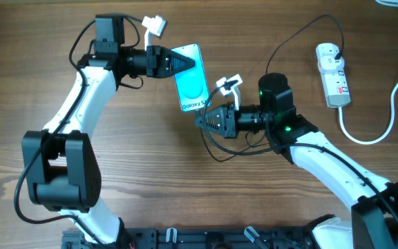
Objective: Plug charger to phone and switch on socket
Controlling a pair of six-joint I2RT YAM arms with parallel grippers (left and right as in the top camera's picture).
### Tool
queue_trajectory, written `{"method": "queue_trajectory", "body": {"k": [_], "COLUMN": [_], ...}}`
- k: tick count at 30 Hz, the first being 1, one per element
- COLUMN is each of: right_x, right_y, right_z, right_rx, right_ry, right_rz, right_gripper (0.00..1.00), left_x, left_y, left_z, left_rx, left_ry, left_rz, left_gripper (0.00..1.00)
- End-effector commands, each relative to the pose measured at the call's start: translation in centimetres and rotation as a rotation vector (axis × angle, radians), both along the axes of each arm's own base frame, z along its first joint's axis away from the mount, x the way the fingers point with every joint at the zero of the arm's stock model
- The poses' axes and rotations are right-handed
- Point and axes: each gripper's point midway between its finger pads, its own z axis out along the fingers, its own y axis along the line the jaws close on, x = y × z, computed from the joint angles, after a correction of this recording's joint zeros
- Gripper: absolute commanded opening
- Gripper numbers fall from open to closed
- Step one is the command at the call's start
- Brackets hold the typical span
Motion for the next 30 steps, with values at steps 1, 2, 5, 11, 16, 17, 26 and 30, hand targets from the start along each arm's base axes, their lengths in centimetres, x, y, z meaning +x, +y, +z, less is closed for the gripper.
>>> {"method": "queue_trajectory", "body": {"k": [1,2,5,11,16,17,26,30], "right_x": [3.1,3.1,3.5,3.7,4.0,4.0,3.9,2.4], "right_y": [-1.0,-1.0,-0.8,-0.7,-0.6,-0.6,-0.3,-0.3], "right_z": [1.2,1.4,2.4,3.0,3.8,3.8,5.0,3.9], "right_rx": [-0.006,-0.004,0.009,0.020,0.042,0.042,0.066,0.047], "right_ry": [-0.074,-0.074,-0.085,-0.079,-0.089,-0.087,-0.076,0.014], "right_rz": [-0.115,-0.116,-0.119,-0.125,-0.130,-0.130,-0.107,-0.053], "right_gripper": [0.04,0.04,0.04,0.05,0.05,0.05,0.04,0.25], "left_x": [-2.5,-2.6,-3.0,-3.9,-5.0,-5.1,-6.2,-5.6], "left_y": [-0.9,-0.9,-1.1,-2.0,-1.8,-1.8,-3.4,-3.2], "left_z": [1.3,1.2,1.1,0.8,0.3,0.3,-2.1,-2.6], "left_rx": [-0.061,-0.062,-0.063,-0.062,-0.062,-0.061,0.071,0.103], "left_ry": [-0.072,-0.080,-0.079,-0.066,-0.057,-0.054,-0.011,-0.050], "left_rz": [-0.078,-0.078,-0.086,-0.112,-0.110,-0.110,-0.124,-0.106], "left_gripper": [0.04,0.04,0.04,0.04,0.04,0.04,0.04,0.04]}}
